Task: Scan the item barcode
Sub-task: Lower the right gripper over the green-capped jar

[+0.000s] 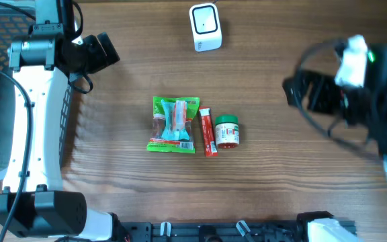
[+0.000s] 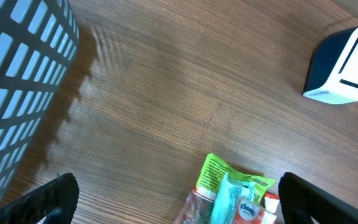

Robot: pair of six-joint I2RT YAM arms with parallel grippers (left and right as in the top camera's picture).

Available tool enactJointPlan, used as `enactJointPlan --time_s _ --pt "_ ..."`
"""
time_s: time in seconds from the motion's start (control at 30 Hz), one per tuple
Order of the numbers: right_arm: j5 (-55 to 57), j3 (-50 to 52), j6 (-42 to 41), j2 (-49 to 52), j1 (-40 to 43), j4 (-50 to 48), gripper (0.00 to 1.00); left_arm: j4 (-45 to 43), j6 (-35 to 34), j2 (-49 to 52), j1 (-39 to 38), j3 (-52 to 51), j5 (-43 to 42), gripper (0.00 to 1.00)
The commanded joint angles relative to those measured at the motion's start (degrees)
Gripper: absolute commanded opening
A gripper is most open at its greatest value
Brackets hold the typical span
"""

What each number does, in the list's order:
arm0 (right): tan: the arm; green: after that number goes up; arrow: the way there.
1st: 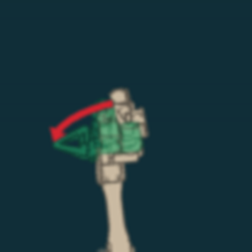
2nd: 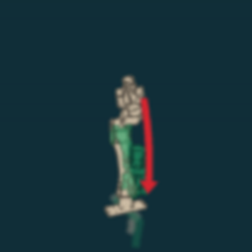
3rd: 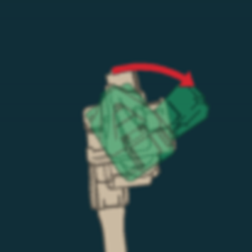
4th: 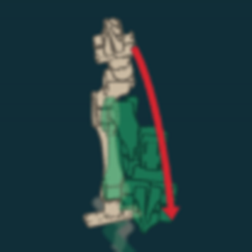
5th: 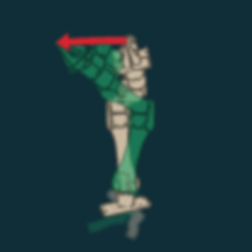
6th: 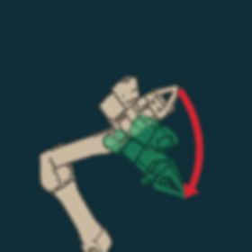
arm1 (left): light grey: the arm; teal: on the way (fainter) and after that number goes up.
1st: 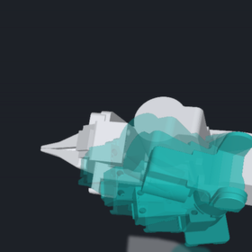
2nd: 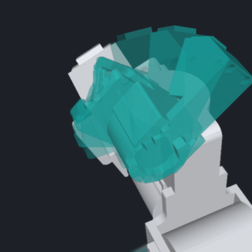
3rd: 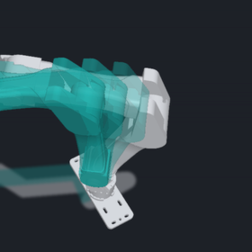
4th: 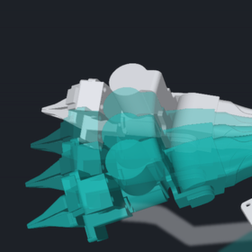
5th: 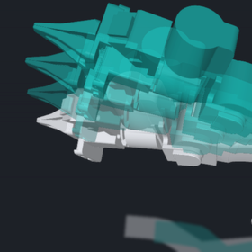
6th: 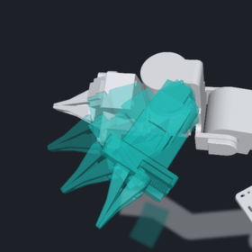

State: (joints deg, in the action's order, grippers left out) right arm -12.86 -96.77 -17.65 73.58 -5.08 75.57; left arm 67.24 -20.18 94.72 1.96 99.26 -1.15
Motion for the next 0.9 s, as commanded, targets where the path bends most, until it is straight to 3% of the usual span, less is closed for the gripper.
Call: enactJointPlan --time_s 0.0,0.07,0.17,0.53,0.87 --pt "-5.22 -0.96 0.94 5.92 0.15 0.59 0.93 -0.11 0.92 0.00 0.20 -0.15 0.37 1.00" --pt "-7.67 -0.66 0.94 8.92 -0.48 1.16 0.78 -0.11 0.90 0.00 0.20 -0.13 0.37 1.00" --pt "-6.56 -0.66 1.01 13.46 -3.56 2.86 0.72 -0.11 0.90 0.00 0.20 -0.13 0.37 1.00" --pt "11.21 -0.66 -1.51 29.24 -20.94 3.98 0.75 -0.11 0.90 0.00 0.20 -0.13 0.37 1.00" --pt "13.53 -0.66 -5.03 41.59 -25.42 -0.02 0.78 -0.11 0.90 0.00 0.20 -0.13 0.37 1.00"
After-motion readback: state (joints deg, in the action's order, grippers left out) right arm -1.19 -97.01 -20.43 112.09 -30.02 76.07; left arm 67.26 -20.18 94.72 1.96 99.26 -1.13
